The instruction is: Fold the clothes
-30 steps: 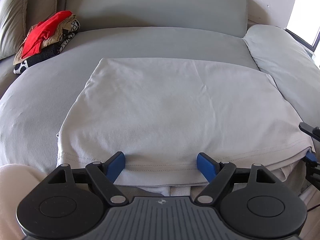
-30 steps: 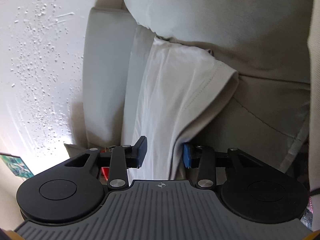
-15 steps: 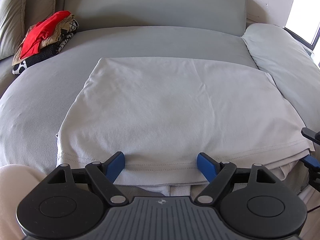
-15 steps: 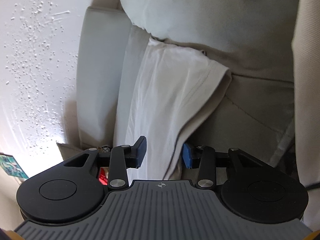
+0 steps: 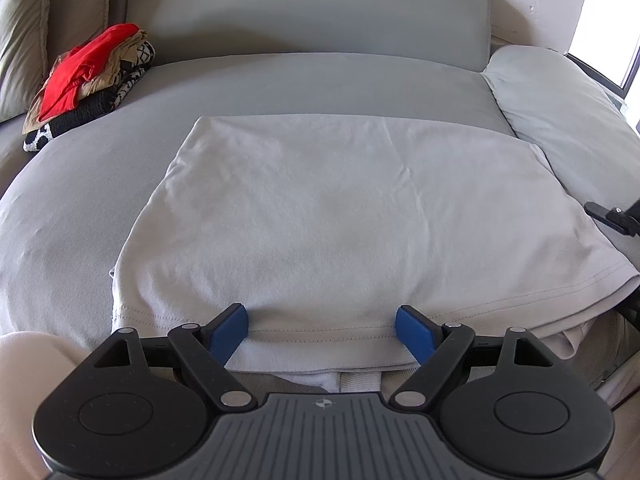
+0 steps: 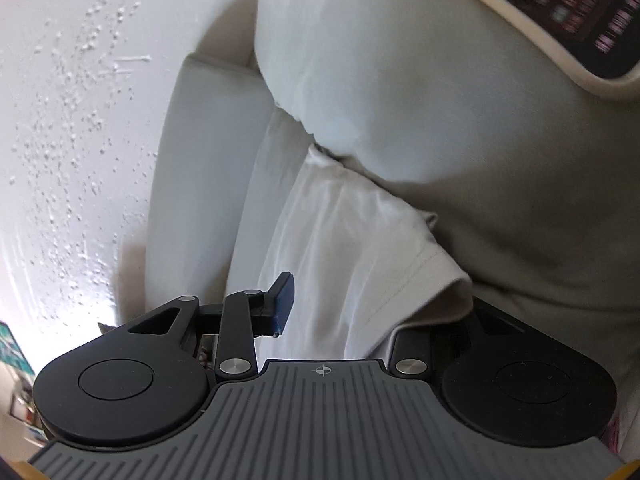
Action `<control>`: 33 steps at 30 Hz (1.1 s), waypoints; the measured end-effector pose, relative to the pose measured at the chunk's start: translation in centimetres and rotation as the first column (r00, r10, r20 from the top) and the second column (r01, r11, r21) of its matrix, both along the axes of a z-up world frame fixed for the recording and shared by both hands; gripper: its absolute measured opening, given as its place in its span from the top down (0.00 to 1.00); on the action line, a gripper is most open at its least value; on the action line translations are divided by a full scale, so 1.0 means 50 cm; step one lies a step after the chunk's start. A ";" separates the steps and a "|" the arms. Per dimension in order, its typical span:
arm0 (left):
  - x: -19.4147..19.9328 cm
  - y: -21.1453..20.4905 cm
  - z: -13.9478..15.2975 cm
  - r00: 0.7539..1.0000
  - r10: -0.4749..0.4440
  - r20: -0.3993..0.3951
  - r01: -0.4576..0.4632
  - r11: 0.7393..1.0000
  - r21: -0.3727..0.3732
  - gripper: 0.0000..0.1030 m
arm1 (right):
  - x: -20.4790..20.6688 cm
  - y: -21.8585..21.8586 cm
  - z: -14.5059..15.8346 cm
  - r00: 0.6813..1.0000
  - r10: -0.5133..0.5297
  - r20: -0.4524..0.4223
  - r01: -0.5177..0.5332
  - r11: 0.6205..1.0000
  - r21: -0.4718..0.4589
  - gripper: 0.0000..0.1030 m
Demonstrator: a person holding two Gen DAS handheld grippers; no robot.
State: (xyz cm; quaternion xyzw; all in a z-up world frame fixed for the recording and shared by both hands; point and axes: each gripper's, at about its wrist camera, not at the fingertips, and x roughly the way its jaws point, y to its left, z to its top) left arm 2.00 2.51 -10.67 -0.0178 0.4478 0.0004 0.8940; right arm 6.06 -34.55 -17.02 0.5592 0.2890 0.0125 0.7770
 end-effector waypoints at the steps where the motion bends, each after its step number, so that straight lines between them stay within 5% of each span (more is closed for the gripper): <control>1: 0.000 0.000 0.000 1.000 0.000 0.000 0.000 1.000 0.000 0.21 | 0.001 0.001 0.001 1.000 0.004 0.003 -0.004 1.000 -0.009 0.59; 6: 0.000 0.000 0.000 1.000 -0.002 0.003 0.002 1.000 -0.001 0.21 | -0.002 -0.006 -0.011 1.000 0.002 0.000 -0.002 1.000 0.004 0.76; 10: -0.001 -0.002 -0.002 1.000 -0.003 0.006 0.003 1.000 0.002 0.21 | 0.011 -0.008 -0.020 1.000 0.004 0.000 -0.004 1.000 0.017 0.76; 21: -0.002 -0.004 0.000 1.000 -0.006 0.003 0.006 1.000 0.007 0.20 | 0.010 0.019 0.006 0.999 -0.001 -0.037 -0.004 0.989 -0.147 0.98; 27: -0.006 -0.003 0.027 1.000 -0.024 -0.020 0.024 1.000 0.005 0.28 | 0.034 0.060 0.064 0.990 0.001 -0.140 -0.050 0.937 -0.347 0.98; 33: -0.061 0.056 0.096 0.997 0.061 0.051 -0.058 0.997 -0.059 0.21 | 0.048 0.126 0.133 0.983 0.004 -0.183 -0.110 0.813 -0.572 0.98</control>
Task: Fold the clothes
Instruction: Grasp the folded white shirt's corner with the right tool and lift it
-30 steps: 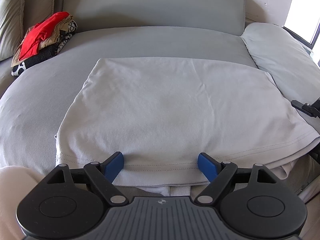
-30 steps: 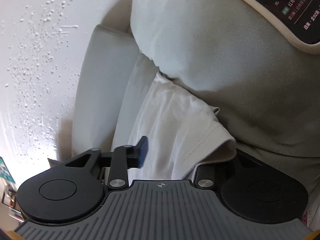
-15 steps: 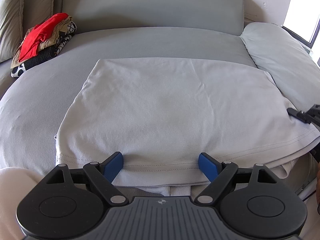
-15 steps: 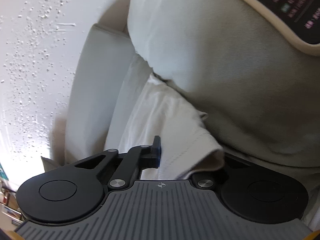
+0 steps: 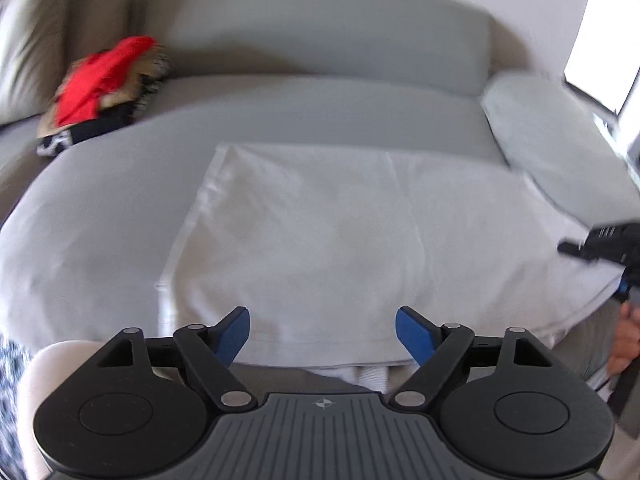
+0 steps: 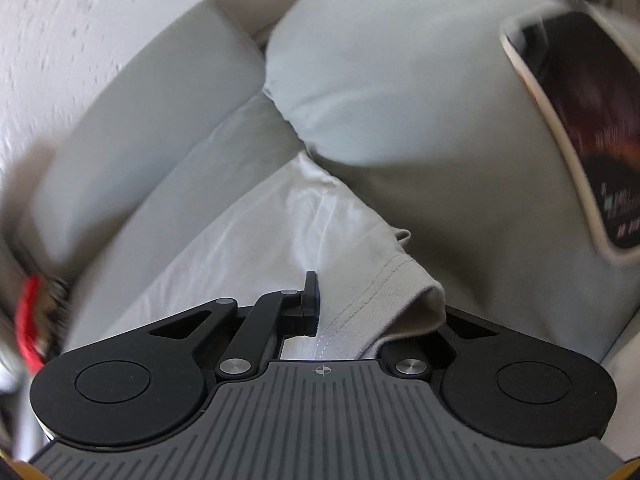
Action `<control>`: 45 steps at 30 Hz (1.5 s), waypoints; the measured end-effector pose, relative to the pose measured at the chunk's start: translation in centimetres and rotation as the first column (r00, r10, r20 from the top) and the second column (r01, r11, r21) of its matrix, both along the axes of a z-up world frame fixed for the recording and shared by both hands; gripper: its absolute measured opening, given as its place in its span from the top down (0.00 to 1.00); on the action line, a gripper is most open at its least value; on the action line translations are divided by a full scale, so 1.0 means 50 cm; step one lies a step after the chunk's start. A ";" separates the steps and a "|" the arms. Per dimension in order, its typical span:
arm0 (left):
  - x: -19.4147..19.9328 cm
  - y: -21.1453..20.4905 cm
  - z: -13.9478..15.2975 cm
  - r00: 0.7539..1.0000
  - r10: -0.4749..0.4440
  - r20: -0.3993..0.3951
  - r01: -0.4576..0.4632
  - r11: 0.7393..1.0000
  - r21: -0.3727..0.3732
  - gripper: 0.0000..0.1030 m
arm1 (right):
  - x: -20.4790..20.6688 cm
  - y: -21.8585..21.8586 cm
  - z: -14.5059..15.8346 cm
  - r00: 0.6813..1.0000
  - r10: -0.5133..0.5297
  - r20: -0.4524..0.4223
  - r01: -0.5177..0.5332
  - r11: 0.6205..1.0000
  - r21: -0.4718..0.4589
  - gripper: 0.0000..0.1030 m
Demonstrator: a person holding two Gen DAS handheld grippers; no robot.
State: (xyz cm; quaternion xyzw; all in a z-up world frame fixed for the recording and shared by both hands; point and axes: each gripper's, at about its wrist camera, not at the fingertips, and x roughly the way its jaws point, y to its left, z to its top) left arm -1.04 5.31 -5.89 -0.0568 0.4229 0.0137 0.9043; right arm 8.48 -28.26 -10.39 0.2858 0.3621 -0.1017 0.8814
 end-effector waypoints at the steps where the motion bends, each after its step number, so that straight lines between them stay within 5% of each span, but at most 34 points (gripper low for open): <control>1: -0.012 0.022 0.008 1.000 0.026 0.011 -0.026 1.000 -0.013 0.20 | 0.005 0.017 0.012 1.000 0.008 -0.007 -0.008 0.999 -0.053 0.98; 6: -0.068 0.141 0.028 0.982 0.184 0.041 -0.180 0.980 -0.081 0.21 | 0.017 0.121 0.074 0.996 0.085 0.005 -0.080 0.955 -0.286 0.98; 10: -0.099 0.222 0.038 0.956 0.286 0.059 -0.274 0.949 -0.153 0.21 | -0.010 0.288 0.137 0.957 0.282 0.073 -0.217 0.857 -0.467 0.98; 14: -0.114 0.273 0.036 0.930 0.360 0.073 -0.342 0.921 -0.186 0.21 | -0.067 0.480 0.141 0.843 0.536 0.051 -0.397 0.682 -0.614 0.98; 20: -0.122 0.318 0.012 0.908 0.418 0.030 -0.402 0.888 -0.223 0.21 | -0.102 0.659 0.015 0.642 0.734 -0.221 -0.672 0.400 -0.623 0.97; 24: -0.117 0.327 0.003 0.910 0.414 0.013 -0.399 0.886 -0.237 0.21 | -0.102 0.672 0.005 0.646 0.722 -0.246 -0.676 0.392 -0.625 0.97; 33: -0.105 0.327 -0.004 0.915 0.403 0.004 -0.389 0.886 -0.254 0.21 | -0.062 0.660 0.064 0.683 0.712 -0.162 -0.682 0.543 -0.490 0.97; 45: -0.106 0.331 -0.009 0.909 0.417 -0.009 -0.407 0.881 -0.241 0.21 | -0.062 0.703 0.085 0.660 0.734 -0.161 -0.712 0.542 -0.446 0.97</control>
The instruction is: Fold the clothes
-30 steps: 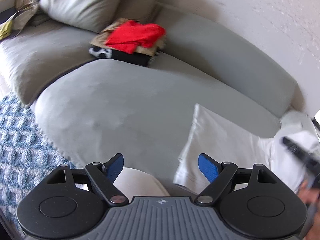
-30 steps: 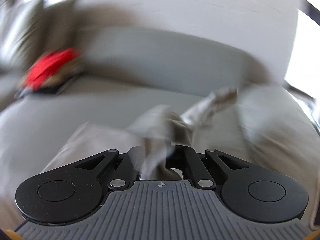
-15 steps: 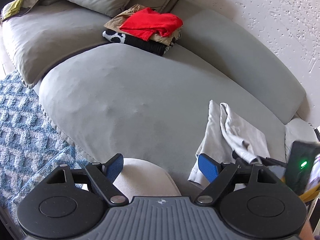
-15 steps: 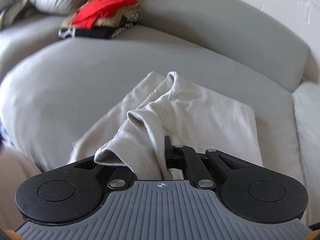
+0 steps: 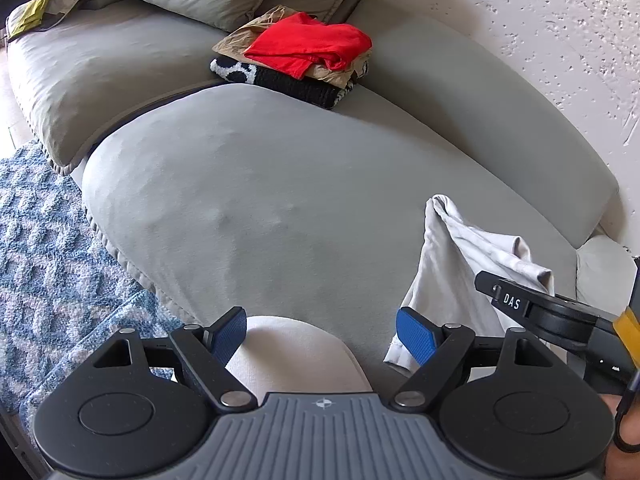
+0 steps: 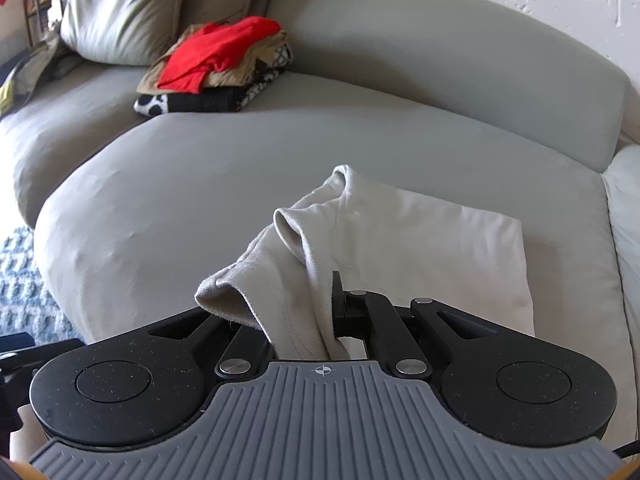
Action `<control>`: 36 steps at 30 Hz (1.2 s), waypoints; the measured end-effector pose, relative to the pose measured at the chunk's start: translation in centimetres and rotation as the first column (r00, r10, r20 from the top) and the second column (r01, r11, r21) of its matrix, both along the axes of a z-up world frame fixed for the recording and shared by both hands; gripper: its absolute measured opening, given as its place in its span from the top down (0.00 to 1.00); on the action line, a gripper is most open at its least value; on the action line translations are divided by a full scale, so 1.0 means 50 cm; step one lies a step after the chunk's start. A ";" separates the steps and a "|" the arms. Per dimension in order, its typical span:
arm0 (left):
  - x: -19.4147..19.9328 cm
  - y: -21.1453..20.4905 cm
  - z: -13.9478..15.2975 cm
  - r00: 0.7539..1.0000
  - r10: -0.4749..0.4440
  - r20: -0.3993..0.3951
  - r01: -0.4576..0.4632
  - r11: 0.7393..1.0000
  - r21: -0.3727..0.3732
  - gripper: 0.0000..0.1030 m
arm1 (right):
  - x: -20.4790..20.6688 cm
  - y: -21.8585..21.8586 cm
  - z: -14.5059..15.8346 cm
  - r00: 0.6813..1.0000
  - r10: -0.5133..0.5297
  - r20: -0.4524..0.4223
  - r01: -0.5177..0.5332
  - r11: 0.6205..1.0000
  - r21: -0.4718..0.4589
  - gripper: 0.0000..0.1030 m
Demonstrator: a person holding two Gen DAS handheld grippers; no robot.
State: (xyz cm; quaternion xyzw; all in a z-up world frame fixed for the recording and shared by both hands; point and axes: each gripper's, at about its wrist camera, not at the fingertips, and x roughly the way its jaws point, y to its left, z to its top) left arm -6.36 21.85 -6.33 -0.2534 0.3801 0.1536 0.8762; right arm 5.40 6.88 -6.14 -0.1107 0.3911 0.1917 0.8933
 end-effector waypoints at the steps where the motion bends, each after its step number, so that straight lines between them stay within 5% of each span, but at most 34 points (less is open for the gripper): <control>1: 0.000 0.000 0.000 1.000 0.002 -0.002 -0.002 1.000 0.000 0.21 | -0.001 0.005 -0.003 1.000 0.017 -0.005 -0.017 1.000 -0.006 0.97; 3: 0.000 0.001 0.000 1.000 0.005 -0.005 -0.005 1.000 0.000 0.21 | -0.005 0.010 -0.010 0.999 0.038 -0.012 -0.039 0.999 -0.012 0.96; 7: -0.002 -0.001 0.003 1.000 0.009 -0.011 -0.009 1.000 0.011 0.21 | -0.005 -0.003 -0.011 0.988 0.119 -0.099 -0.112 0.991 0.071 0.56; 12: -0.005 -0.001 0.008 1.000 0.020 -0.015 -0.020 1.000 0.023 0.21 | -0.025 -0.102 0.029 0.970 0.170 -0.172 -0.108 0.940 0.323 0.56; 16: 0.005 -0.008 0.009 1.000 0.014 -0.024 -0.013 1.000 0.024 0.22 | -0.033 -0.233 0.064 0.980 0.076 -0.186 0.016 0.892 0.451 0.58; 21: 0.046 -0.058 0.025 0.995 -0.096 0.019 0.094 0.994 0.058 0.28 | -0.053 -0.347 0.071 0.984 -0.167 -0.065 0.179 0.920 0.347 0.70; 24: 0.098 -0.104 0.039 0.975 -0.218 0.040 0.213 0.971 0.105 0.55 | -0.052 -0.360 0.041 0.980 -0.189 -0.058 0.198 0.941 0.276 0.77; 25: 0.117 -0.119 0.037 0.968 -0.250 0.032 0.245 0.962 0.119 0.73 | -0.051 -0.357 0.028 0.982 -0.170 -0.076 0.185 0.945 0.271 0.80; 26: 0.135 -0.134 0.035 0.959 -0.282 0.023 0.277 0.952 0.132 0.78 | -0.053 -0.350 0.019 0.986 -0.146 -0.082 0.163 0.950 0.265 0.80; 36: 0.243 -0.173 -0.041 0.941 -0.311 -0.136 0.329 0.933 0.145 0.80 | -0.080 -0.305 -0.022 0.999 0.016 -0.051 -0.006 0.980 0.198 0.80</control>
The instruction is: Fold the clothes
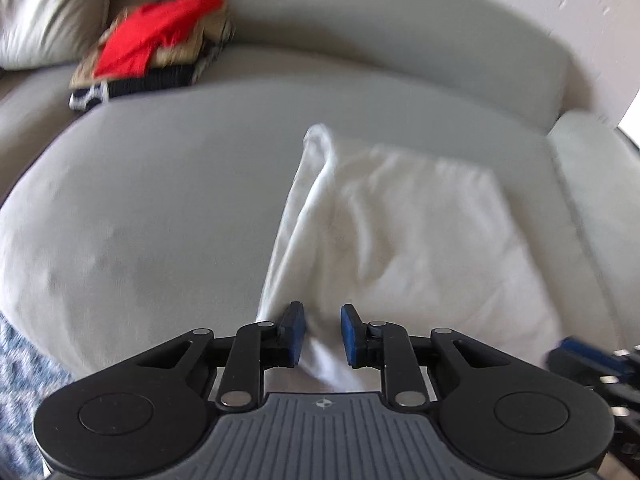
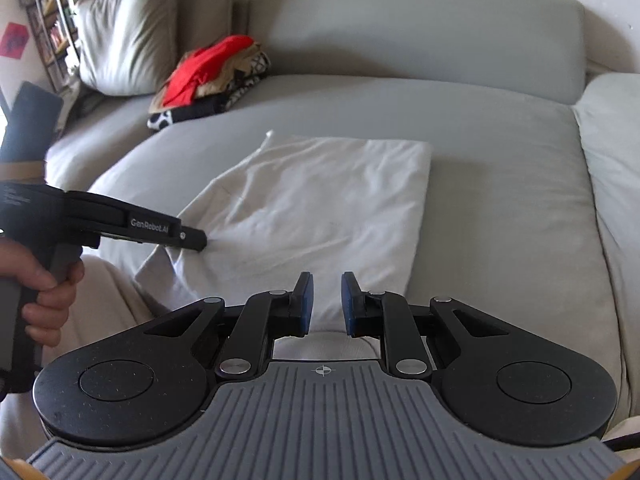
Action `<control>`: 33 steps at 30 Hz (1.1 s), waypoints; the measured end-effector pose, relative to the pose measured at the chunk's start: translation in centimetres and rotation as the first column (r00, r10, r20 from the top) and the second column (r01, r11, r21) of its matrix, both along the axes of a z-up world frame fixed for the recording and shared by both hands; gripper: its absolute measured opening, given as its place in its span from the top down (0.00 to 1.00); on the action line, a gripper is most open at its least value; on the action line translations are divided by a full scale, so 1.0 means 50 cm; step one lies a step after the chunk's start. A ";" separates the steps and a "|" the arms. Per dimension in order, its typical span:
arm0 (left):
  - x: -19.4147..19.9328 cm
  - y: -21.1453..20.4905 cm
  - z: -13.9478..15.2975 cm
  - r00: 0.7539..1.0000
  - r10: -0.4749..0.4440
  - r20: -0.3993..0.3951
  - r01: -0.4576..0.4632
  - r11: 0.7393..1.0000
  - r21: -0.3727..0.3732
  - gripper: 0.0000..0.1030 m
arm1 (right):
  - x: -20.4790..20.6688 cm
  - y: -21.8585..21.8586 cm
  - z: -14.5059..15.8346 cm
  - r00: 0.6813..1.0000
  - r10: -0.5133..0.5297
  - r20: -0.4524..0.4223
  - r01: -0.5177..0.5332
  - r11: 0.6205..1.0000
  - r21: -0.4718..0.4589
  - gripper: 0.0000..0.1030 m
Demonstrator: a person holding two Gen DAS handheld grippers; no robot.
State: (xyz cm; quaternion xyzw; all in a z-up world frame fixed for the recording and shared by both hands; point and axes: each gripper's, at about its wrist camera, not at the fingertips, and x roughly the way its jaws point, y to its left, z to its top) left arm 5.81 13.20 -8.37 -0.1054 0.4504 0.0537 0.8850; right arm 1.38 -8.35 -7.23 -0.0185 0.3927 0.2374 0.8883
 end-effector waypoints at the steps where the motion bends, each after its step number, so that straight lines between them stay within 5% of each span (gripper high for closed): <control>1: 0.003 0.003 -0.006 1.000 0.004 -0.010 -0.004 1.000 0.004 0.78 | 0.003 -0.005 -0.004 1.000 -0.004 -0.004 0.004 1.000 -0.007 0.80; 5: 0.010 0.013 -0.003 0.999 0.026 -0.023 -0.026 1.000 -0.018 0.78 | 0.009 -0.031 -0.040 0.996 -0.056 -0.067 0.048 0.992 -0.119 0.80; 16: -0.003 -0.021 0.005 1.000 -0.004 0.008 0.004 0.999 0.048 0.76 | 0.000 -0.119 -0.016 0.981 -0.149 -0.125 0.160 0.984 0.079 0.73; 24: -0.046 -0.027 0.068 0.994 0.002 0.113 -0.009 0.998 0.061 0.59 | 0.023 -0.136 -0.011 0.969 -0.198 -0.144 0.216 0.969 0.120 0.73; 28: -0.036 -0.029 0.077 0.993 -0.006 0.118 0.001 0.999 0.041 0.37 | 0.040 -0.129 -0.004 0.968 -0.213 -0.133 0.230 0.964 0.135 0.71; 31: -0.023 -0.029 0.078 0.992 0.001 0.128 -0.004 1.000 0.026 0.37 | 0.057 -0.121 0.009 0.972 -0.220 -0.087 0.231 0.962 0.143 0.72; 33: -0.012 -0.030 0.077 0.989 -0.004 0.149 0.003 1.000 0.007 0.40 | 0.074 -0.109 0.014 0.978 -0.206 -0.046 0.210 0.967 0.147 0.84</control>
